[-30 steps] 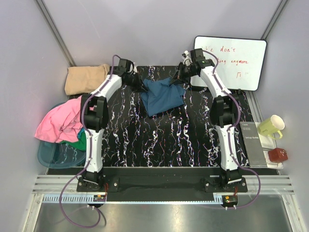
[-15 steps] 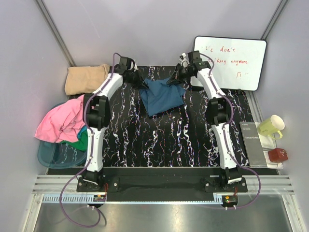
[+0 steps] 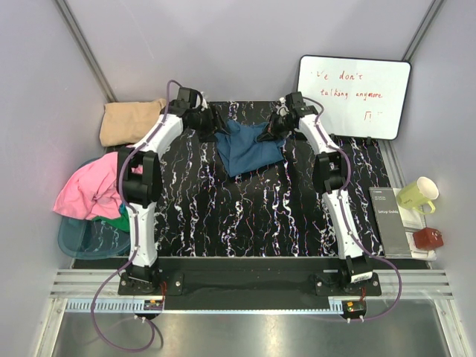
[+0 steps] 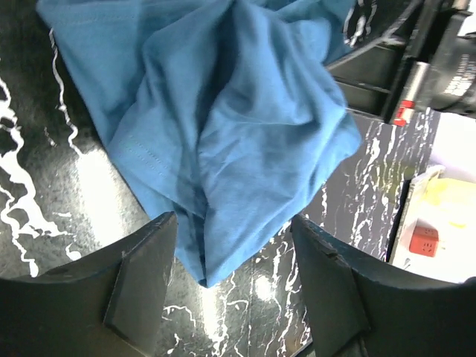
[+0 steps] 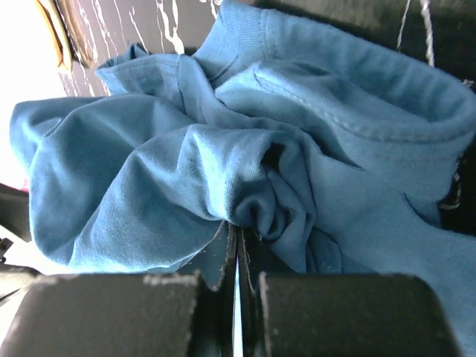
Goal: Fold and stack the t-shirts
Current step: Smooth out wrinkles on the folded tshirt
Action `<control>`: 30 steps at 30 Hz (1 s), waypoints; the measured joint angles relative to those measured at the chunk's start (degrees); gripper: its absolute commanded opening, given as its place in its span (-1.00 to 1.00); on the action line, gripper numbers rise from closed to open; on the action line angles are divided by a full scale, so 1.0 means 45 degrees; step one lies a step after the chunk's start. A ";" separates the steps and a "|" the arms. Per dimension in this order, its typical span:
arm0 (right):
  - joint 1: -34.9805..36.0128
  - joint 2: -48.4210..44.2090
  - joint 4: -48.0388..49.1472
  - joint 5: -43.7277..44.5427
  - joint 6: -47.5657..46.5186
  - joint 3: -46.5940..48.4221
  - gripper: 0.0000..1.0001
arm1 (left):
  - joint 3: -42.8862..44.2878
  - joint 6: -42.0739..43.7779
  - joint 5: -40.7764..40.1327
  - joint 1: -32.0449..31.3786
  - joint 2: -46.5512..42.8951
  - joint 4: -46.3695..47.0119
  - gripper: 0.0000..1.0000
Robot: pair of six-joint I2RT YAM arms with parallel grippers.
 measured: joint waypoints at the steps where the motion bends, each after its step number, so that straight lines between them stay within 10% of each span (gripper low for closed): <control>1: 0.0000 0.0000 0.0107 0.0058 0.0039 0.0000 -1.00 | 0.0063 0.0000 0.0019 0.0000 0.0005 0.0063 0.02; 5: 0.0000 0.0000 0.0185 0.0102 0.0097 -0.0005 -1.00 | 0.0845 -0.0107 0.0160 -0.0005 0.0622 0.0034 -0.33; 13: -0.0029 -0.0063 0.0476 0.0083 0.0092 -0.0398 -1.00 | 0.2361 -0.0423 0.0335 -0.0024 0.2730 0.0243 0.02; 25: -0.0063 -0.0296 0.0782 0.0044 0.0083 -0.0942 -1.00 | 0.3619 -0.1287 0.0651 -0.0189 0.3993 0.0651 -1.00; 30: -0.0083 -0.0374 0.0831 0.0049 0.0034 -0.1103 -1.00 | 0.3653 -0.1253 0.0675 -0.0219 0.3993 0.0865 -1.00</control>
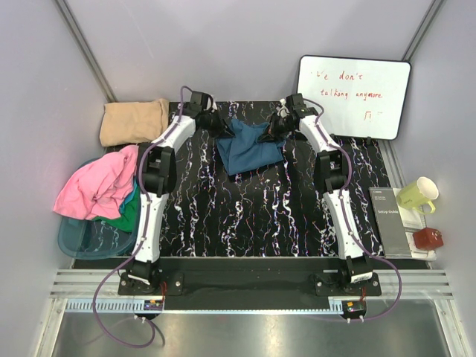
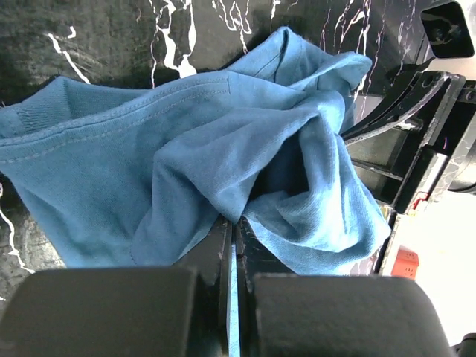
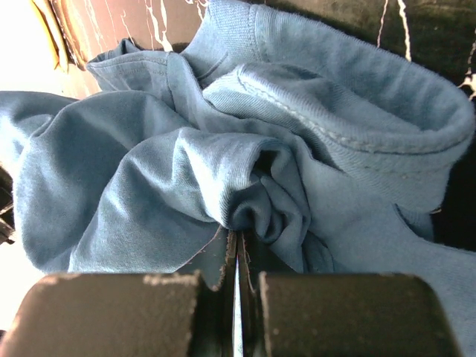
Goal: Fold and stack the t-shirts
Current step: Smooth out wrinkles on the folded tshirt
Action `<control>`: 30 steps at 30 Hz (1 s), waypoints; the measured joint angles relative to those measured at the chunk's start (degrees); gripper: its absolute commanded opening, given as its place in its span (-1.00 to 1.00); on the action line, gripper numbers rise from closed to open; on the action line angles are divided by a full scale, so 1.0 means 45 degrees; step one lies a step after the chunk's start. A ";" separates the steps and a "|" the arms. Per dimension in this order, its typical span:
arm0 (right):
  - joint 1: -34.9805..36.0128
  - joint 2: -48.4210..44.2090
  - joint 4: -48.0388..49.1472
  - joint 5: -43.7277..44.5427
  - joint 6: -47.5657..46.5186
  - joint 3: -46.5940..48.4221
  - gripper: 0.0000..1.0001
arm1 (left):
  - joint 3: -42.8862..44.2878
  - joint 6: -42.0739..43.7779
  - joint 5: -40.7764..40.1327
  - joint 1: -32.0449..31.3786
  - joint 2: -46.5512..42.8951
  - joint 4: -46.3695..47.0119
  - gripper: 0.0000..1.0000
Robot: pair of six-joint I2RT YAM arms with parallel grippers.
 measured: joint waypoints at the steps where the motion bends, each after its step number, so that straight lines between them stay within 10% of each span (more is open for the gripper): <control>1: -0.0005 0.0000 0.0005 -0.0005 -0.0005 0.0000 -1.00 | -0.0087 0.0005 -0.0010 0.0010 -0.0024 0.0083 -0.90; 5: -0.0005 -0.0044 0.0005 -0.0005 -0.0044 -0.0073 -1.00 | -0.0729 0.0136 -0.0015 0.0083 -0.0316 0.0141 0.27; 14: -0.0005 -0.0068 0.0015 -0.0005 -0.0092 -0.0126 -1.00 | -0.1749 0.0413 -0.0112 0.0253 -0.1462 0.0102 -0.22; 30: -0.0015 -0.0165 0.0049 -0.0010 -0.0165 -0.0321 -1.00 | -0.0748 0.0083 0.0015 0.0005 -0.1389 0.0520 -0.14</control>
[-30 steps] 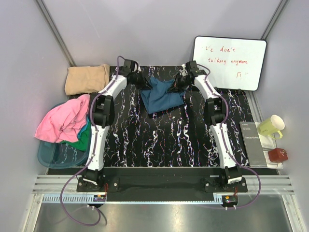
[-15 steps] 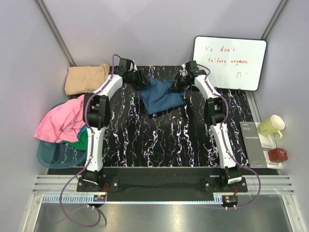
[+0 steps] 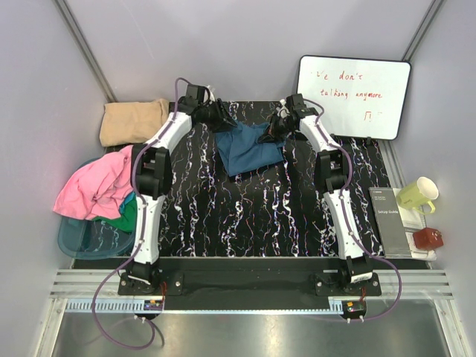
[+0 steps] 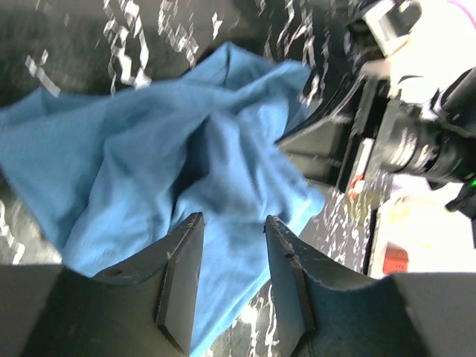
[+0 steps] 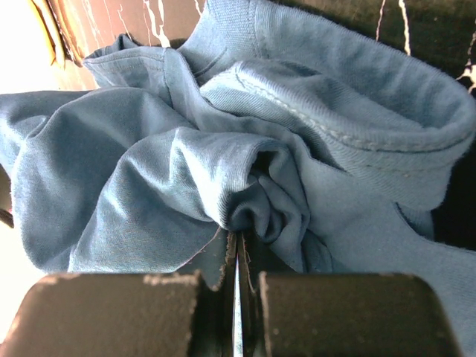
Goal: Fold and stack the t-shirts
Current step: Smooth out wrinkles on the folded tshirt
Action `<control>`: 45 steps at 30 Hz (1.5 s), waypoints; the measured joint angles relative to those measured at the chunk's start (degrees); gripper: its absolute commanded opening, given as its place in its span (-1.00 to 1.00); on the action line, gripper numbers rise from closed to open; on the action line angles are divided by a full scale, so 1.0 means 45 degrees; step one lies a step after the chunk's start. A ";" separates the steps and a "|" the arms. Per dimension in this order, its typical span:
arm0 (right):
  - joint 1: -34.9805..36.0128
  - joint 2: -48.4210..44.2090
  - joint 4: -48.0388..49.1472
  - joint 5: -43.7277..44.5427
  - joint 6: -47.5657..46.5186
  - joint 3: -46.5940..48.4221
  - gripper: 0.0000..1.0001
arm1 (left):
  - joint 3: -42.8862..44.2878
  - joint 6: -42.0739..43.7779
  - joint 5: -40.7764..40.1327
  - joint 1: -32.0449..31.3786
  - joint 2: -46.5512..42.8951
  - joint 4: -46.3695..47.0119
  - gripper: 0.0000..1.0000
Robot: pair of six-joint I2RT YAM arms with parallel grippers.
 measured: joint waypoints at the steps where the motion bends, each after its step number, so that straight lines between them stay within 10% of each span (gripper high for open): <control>1: 0.0000 0.0000 0.0000 -0.0005 -0.0010 -0.0005 -1.00 | 0.0253 -0.0058 0.0019 -0.0039 0.0170 0.0073 -0.14; 4: 0.0000 -0.0015 0.0000 -0.0005 -0.0029 -0.0010 -1.00 | 0.0899 -0.0238 0.0029 -0.0112 0.0792 0.0238 -0.23; 8: -0.0015 -0.0034 0.0000 -0.0005 -0.0049 -0.0068 -1.00 | 0.1117 -0.0505 0.0039 -0.0311 0.1428 0.0248 -1.00; 28: -0.0058 -0.0112 -0.0044 0.0019 -0.0136 -0.0146 -1.00 | -0.0291 -0.0491 -0.0588 0.0996 -0.0015 0.0126 -1.00; 30: -0.0058 -0.0112 -0.0053 0.0039 -0.0131 -0.0146 -1.00 | -0.0544 -0.0452 -0.0738 0.1010 -0.0019 0.0073 -0.67; 31: -0.0058 -0.0112 -0.0053 0.0049 -0.0136 -0.0141 -1.00 | -0.0670 -0.0442 -0.0840 0.1005 -0.0019 0.0044 -0.05; 35: -0.0063 -0.0112 -0.0160 0.0141 -0.0141 -0.0029 -0.99 | -0.0753 -0.0335 -0.0942 0.1064 -0.0019 0.0039 0.67; 40: -0.0083 -0.0112 -0.0267 0.0160 -0.0204 0.0170 -0.70 | -0.1078 -0.0219 -0.0928 0.1156 -0.0219 0.0058 0.78; 45: -0.0092 -0.0121 -0.0418 0.0495 -0.0418 0.0539 0.04 | -0.1749 -0.0005 -0.0743 0.1146 -0.0792 0.0063 0.83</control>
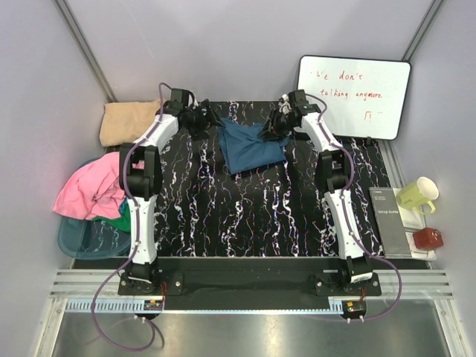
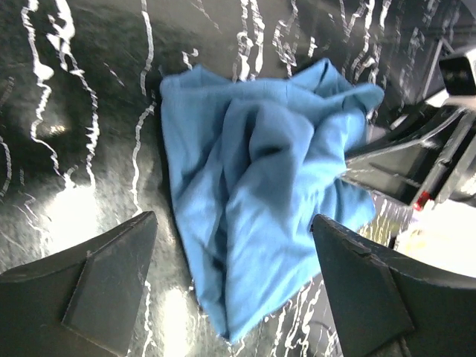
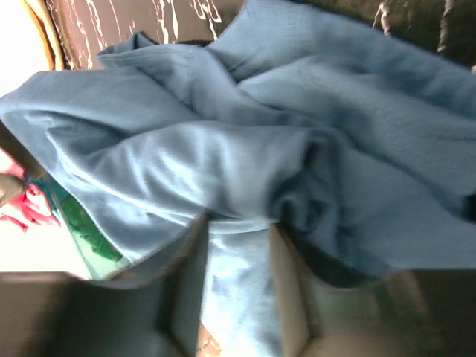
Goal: Fold and stack the t-shirts
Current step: Smooth out wrinkles on the folded tshirt
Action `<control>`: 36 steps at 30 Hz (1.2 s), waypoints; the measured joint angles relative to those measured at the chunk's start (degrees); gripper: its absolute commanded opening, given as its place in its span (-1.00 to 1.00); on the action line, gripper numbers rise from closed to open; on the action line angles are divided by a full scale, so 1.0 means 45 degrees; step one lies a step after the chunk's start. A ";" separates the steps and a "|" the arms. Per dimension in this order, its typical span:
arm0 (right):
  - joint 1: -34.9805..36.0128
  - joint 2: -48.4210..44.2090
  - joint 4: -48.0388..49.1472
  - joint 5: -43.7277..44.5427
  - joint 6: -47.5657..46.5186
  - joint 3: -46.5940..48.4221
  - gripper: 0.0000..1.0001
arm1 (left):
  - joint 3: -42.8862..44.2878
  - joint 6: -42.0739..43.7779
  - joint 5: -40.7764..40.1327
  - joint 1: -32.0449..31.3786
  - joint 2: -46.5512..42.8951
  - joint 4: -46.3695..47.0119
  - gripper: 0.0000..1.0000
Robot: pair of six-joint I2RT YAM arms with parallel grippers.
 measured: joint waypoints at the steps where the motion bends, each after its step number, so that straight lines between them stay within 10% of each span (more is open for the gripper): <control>1: -0.0005 -0.0039 -0.0005 0.0112 0.0015 0.0044 0.17 | -0.0097 0.0049 0.0063 -0.0019 -0.0121 -0.0010 0.84; 9: -0.0393 -0.0855 -0.0015 0.1598 -0.0117 0.0112 0.35 | -0.0389 0.0505 0.0821 -0.0384 -0.0656 0.0019 0.74; 12: -0.0792 -0.1224 -0.0015 0.1831 -0.0121 0.0112 0.31 | -0.0505 0.0568 0.1243 -0.0563 -0.0656 -0.0029 -0.99; 21: -0.1355 -0.3458 -0.0024 0.2220 -0.0597 -0.1229 0.39 | -0.0491 0.1836 0.1394 -0.2497 -0.0646 -0.0767 -1.00; 27: -0.1297 -0.4721 -0.0092 0.2395 -0.1180 -0.1889 0.98 | 0.1273 0.2676 0.0393 -0.4269 0.0243 -0.1802 -1.00; 36: -0.1302 -0.5600 -0.0714 0.3045 -0.2103 -0.2929 0.99 | 0.2681 0.2807 -0.0277 -0.3852 0.2637 -0.3303 -1.00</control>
